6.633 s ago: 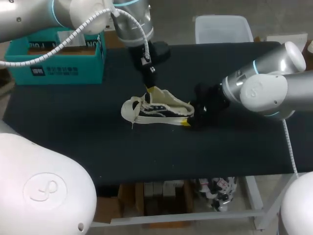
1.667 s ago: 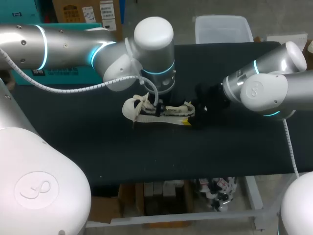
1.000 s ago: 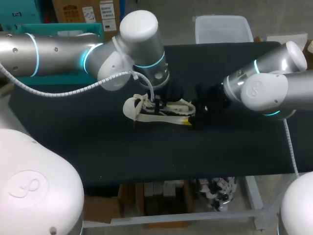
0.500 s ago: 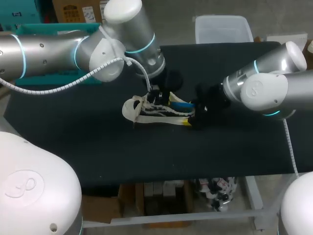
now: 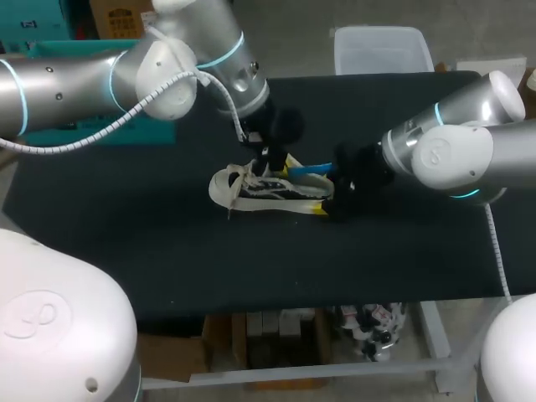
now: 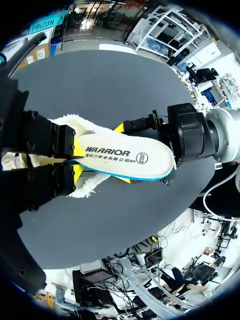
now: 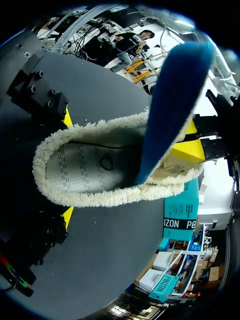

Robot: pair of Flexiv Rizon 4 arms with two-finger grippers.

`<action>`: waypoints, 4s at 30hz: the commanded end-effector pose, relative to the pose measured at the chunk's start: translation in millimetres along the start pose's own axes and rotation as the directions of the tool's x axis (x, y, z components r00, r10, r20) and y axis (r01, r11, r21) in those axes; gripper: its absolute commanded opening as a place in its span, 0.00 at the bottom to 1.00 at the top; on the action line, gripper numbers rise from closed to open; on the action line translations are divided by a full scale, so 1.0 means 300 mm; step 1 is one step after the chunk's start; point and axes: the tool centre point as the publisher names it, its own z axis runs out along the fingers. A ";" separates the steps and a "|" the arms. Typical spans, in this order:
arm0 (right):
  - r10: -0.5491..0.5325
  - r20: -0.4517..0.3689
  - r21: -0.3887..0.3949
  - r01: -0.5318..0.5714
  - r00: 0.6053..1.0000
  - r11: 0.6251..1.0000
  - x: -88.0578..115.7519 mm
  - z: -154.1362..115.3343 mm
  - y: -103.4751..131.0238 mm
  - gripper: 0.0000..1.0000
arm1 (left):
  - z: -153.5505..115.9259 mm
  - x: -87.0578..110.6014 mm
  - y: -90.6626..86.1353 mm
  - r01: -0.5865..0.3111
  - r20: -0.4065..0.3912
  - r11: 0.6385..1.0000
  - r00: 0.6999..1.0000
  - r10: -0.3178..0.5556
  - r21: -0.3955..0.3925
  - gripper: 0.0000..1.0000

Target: Open the shoe tongue, take the insole out of the shoe, put the insole back into the shoe, and pack the shoe into the shoebox

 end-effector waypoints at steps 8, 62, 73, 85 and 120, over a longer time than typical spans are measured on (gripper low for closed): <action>-0.002 -0.001 -0.004 0.002 1.000 1.000 0.003 0.008 -0.010 0.00 | -0.127 0.040 -0.063 -0.069 -0.008 0.984 0.997 0.071 0.165 0.00; -0.206 -0.017 0.399 0.195 0.978 0.896 -0.166 -0.237 0.311 1.00 | -0.664 0.237 0.008 -0.244 0.118 0.759 0.969 0.217 0.603 0.00; -0.202 -0.053 0.496 0.202 0.978 0.845 -0.115 -0.153 0.349 1.00 | -0.723 0.276 0.107 -0.186 0.156 0.784 0.981 0.115 0.593 0.00; -0.183 -0.048 0.599 0.175 0.982 0.781 -0.076 -0.065 0.412 1.00 | -0.747 0.336 0.211 -0.147 0.187 0.801 0.981 0.045 0.581 0.00; -0.081 0.160 0.687 -0.052 0.984 0.725 -0.060 -0.028 0.353 0.00 | -0.772 0.368 0.269 -0.179 0.205 0.807 0.976 0.074 0.563 0.00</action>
